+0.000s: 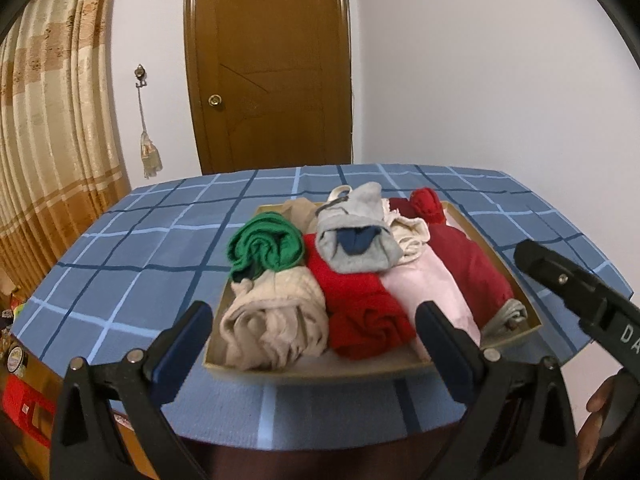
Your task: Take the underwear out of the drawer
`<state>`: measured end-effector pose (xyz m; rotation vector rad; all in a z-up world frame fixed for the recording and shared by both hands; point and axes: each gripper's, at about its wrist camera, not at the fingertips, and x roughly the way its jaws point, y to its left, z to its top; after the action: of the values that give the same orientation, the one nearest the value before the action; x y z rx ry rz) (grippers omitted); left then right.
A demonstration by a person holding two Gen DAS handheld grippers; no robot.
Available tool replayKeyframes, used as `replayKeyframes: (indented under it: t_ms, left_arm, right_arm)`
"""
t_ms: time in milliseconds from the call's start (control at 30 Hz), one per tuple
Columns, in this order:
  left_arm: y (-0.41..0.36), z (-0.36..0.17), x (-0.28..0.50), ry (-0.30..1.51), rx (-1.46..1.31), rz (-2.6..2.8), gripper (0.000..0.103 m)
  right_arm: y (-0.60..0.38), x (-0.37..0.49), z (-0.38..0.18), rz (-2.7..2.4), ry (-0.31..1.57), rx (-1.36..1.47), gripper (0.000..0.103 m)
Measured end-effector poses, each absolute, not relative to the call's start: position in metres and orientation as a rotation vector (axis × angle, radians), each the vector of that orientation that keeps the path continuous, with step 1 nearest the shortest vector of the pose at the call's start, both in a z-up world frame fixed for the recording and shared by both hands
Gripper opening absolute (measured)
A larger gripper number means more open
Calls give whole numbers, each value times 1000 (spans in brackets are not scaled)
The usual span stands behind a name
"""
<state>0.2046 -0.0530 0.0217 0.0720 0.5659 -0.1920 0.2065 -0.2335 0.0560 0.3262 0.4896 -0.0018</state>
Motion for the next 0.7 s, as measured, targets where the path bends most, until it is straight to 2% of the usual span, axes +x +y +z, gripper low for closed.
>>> replayKeyframes:
  t_ms: [700]
  left_arm:
    - [-23,19,127,501,52,-159,103]
  right_arm:
    - [-201,118,74,12,379,268,57]
